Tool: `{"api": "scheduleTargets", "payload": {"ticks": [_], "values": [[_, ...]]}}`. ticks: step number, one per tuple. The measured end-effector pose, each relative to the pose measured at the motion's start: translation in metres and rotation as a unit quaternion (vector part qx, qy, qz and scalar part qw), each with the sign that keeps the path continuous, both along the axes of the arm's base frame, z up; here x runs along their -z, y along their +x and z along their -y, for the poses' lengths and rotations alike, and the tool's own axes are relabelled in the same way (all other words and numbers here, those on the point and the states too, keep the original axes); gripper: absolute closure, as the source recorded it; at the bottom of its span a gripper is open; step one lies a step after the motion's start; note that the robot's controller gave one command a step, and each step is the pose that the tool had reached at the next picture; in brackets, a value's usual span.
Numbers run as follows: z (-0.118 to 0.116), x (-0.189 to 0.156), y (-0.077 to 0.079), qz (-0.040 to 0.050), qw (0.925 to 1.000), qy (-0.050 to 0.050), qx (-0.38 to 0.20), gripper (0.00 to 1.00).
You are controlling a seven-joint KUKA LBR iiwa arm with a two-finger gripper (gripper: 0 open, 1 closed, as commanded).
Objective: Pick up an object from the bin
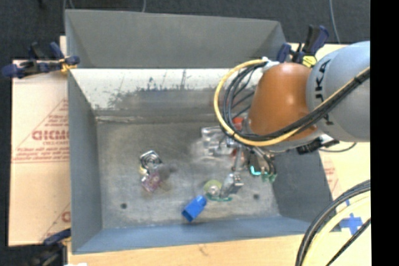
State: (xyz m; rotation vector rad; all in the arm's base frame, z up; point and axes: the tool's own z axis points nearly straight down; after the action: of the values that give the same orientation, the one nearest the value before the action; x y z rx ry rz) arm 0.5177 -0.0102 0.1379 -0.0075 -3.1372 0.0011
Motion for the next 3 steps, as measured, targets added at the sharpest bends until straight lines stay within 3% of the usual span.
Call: {"api": "scheduleTargets", "payload": {"ticks": [1,2,3], "values": [[-0.034,0.054,-0.026,0.0057,0.9906,0.000,-0.137,0.00],[-0.075,0.037,-0.035,0.0043,0.9684,0.001,-0.250,0.00],[-0.066,0.030,-0.029,0.0038,0.9059,0.001,-0.424,0.00]]}}
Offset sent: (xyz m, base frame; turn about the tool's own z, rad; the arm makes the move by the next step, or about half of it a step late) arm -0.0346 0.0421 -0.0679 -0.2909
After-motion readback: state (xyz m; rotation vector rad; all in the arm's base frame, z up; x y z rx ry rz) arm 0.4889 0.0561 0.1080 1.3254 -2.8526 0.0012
